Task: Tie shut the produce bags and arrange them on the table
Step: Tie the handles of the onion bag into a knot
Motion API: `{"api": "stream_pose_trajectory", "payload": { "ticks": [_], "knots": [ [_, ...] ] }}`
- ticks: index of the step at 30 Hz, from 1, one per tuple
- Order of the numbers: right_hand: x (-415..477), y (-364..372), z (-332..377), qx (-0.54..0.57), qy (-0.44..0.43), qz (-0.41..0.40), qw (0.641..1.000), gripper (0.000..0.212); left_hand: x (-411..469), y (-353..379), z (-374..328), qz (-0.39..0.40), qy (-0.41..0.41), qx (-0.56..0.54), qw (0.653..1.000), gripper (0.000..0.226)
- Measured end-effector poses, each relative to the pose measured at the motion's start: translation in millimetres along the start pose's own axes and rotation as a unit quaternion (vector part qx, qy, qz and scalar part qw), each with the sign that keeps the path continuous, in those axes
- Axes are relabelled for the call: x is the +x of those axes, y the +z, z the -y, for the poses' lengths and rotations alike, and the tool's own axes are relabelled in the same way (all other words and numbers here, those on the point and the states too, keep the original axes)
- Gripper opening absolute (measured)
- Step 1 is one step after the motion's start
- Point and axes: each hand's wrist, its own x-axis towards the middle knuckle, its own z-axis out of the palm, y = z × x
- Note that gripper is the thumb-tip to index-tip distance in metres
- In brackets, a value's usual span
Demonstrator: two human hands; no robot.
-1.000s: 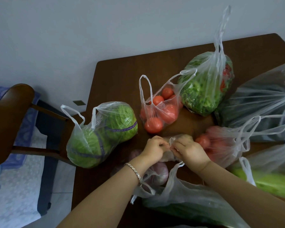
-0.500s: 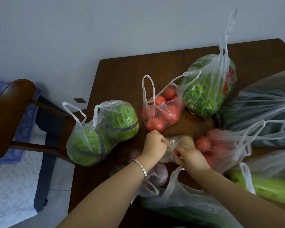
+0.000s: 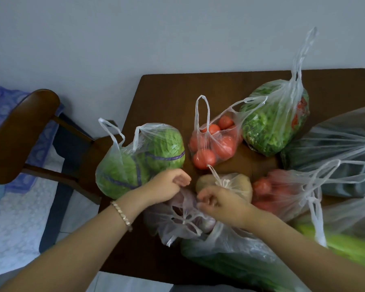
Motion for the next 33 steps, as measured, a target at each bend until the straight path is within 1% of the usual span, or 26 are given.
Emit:
{"api": "stream_pose_trajectory", "payload": {
  "ticks": [1,3,5,6,7,8,9,10,11,12,13,14,15,17,19,21,22,23,24,26,27,28,30,32,33],
  "knots": [
    [0.9,11.0,5.3,-0.037,-0.002,0.031,0.999,0.035,-14.5,-5.5,5.8,0.037,0.01,0.012,0.999,0.052],
    [6.1,27.3,3.8,-0.169,0.012,0.082,0.982,0.053,-32.2,-8.8,16.1,0.122,0.036,0.106,0.986,0.05],
    [11.9,40.0,1.7,-0.313,-0.006,0.109,0.943,0.059,-42.8,-4.6,28.2,0.181,0.047,0.221,0.957,0.046],
    [14.2,46.4,3.0,-0.361,-0.024,0.109,0.926,0.058,-47.1,-1.1,34.1,0.189,0.044,0.252,0.948,0.046],
    [15.5,50.4,3.6,-0.39,-0.036,0.099,0.915,0.053,-49.1,3.5,38.0,0.176,0.042,0.265,0.947,0.041],
    [16.1,53.2,3.0,-0.398,-0.041,0.083,0.913,0.047,-50.7,7.6,39.7,0.138,0.055,0.269,0.952,0.032],
    [14.7,53.2,0.4,-0.386,-0.041,0.061,0.919,0.043,-50.9,11.7,39.8,0.08,0.079,0.263,0.958,0.026],
    [12.3,50.8,-2.4,-0.356,-0.046,0.035,0.933,0.039,-49.8,14.2,40.3,0.012,0.099,0.227,0.969,0.024],
    [9.8,48.0,-6.1,-0.303,-0.056,0.005,0.951,0.034,-48.7,15.6,40.4,-0.052,0.106,0.165,0.979,0.023],
    [6.1,44.4,-9.2,-0.222,-0.065,-0.029,0.972,0.027,-48.4,16.8,38.4,-0.107,0.096,0.089,0.986,0.021],
    [2.2,40.3,-10.8,-0.124,-0.071,-0.064,0.988,0.02,-48.0,16.4,36.6,-0.151,0.078,0.01,0.985,0.021],
    [-1.8,36.6,-11.5,-0.03,-0.07,-0.095,0.993,0.018,-47.1,16.7,34.5,-0.182,0.056,-0.068,0.979,0.024],
    [-5.6,33.5,-11.2,0.05,-0.066,-0.125,0.989,0.019,-45.2,17.5,32.5,-0.205,0.036,-0.145,0.967,0.029],
    [-10.0,30.2,-10.3,0.164,-0.032,-0.172,0.971,0.028,-40.3,20.0,26.7,-0.23,0.015,-0.278,0.932,0.036],
    [-9.8,32.5,-9.3,0.283,0.016,-0.202,0.937,0.035,-36.1,22.8,21.0,-0.231,0.009,-0.362,0.903,0.037],
    [-2.2,32.9,-6.8,0.437,0.054,-0.229,0.868,0.044,-32.3,26.7,17.0,-0.217,0.014,-0.382,0.898,0.037],
    [2.2,32.7,-2.6,0.493,0.066,-0.233,0.836,0.046,-30.4,29.5,15.2,-0.21,0.016,-0.388,0.897,0.038],
    [6.9,33.7,2.8,0.528,0.078,-0.238,0.811,0.045,-28.5,32.1,14.3,-0.201,0.014,-0.392,0.898,0.039],
    [12.2,35.4,6.2,0.51,0.104,-0.244,0.818,0.043,-27.0,35.4,13.2,-0.191,0.005,-0.392,0.9,0.04],
    [21.8,40.5,10.5,0.373,0.17,-0.253,0.877,0.042,-26.7,41.9,11.3,-0.17,-0.011,-0.38,0.909,0.04],
    [24.8,42.6,11.3,0.32,0.183,-0.251,0.895,0.041,-27.6,45.9,10.9,-0.161,-0.012,-0.383,0.91,0.037],
    [27.7,44.8,12.9,0.318,0.191,-0.239,0.897,0.04,-28.7,48.4,9.4,-0.149,-0.006,-0.396,0.906,0.033],
    [28.9,47.2,18.9,0.382,0.187,-0.199,0.883,0.037,-30.6,51.7,9.4,-0.131,0.005,-0.435,0.891,0.023],
    [25.5,47.2,25.0,0.444,0.153,-0.167,0.867,0.035,-29.1,51.9,11.9,-0.14,-0.007,-0.456,0.879,0.021],
    [23.5,48.0,26.8,0.455,0.132,-0.16,0.866,0.036,-27.1,51.9,13.5,-0.149,-0.02,-0.465,0.873,0.019]
  ]
}}
